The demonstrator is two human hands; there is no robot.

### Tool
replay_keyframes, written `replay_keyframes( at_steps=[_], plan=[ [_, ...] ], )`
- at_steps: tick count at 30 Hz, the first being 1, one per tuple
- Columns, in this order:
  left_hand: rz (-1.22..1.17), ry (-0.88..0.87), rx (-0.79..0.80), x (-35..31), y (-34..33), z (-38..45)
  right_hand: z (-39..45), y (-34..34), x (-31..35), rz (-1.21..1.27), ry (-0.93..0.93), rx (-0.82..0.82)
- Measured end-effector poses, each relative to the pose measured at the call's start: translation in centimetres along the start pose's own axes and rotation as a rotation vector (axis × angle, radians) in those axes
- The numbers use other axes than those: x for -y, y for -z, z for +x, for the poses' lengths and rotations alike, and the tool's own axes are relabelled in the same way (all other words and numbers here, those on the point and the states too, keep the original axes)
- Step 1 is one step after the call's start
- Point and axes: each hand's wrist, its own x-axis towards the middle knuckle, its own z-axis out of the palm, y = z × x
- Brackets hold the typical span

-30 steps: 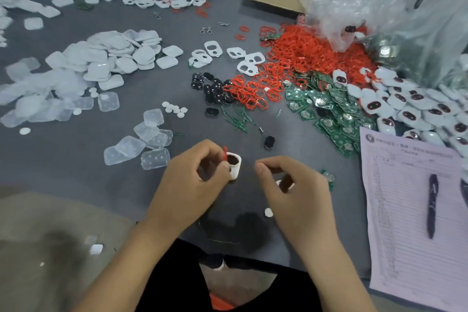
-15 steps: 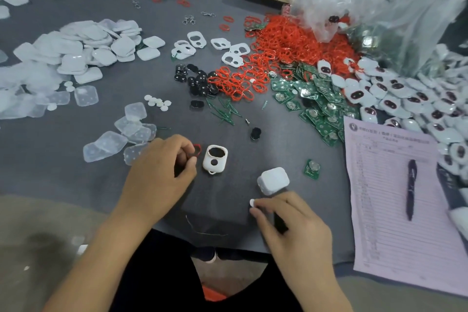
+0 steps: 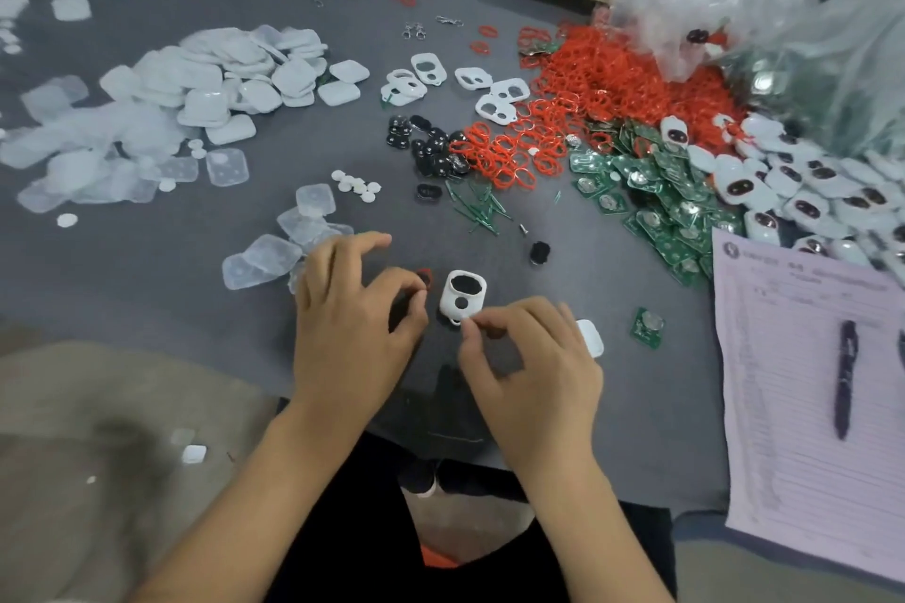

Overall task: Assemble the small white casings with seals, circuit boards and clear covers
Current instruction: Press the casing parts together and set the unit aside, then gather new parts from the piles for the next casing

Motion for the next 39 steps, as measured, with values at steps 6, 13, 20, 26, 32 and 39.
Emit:
replay_keyframes(
  at_steps=[6, 13, 20, 26, 32, 39],
  plan=[
    [-0.081, 0.024, 0.002, 0.1, 0.0, 0.0, 2.2, -3.5, 1.7, 0.047, -0.064, -0.022],
    [-0.193, -0.178, -0.035, 1.1, -0.5, 0.0, 2.2, -3.2, 1.4, 0.111, -0.094, 0.017],
    [-0.218, -0.219, -0.072, 1.3, -0.8, -0.3, 2.3, -1.7, 0.2, 0.011, -0.034, 0.078],
    [-0.265, -0.082, 0.015, 0.6, -0.2, -0.3, 6.2, -0.2, -3.1, -0.149, -0.246, 0.083],
    [-0.252, -0.018, 0.112, 0.4, 0.1, 0.1, 7.4, -0.5, -4.0, -0.272, -0.283, 0.311],
    [-0.246, 0.043, 0.102, 0.7, -0.1, 0.0, 6.9, 0.0, -2.2, -0.112, -0.209, 0.289]
  ],
)
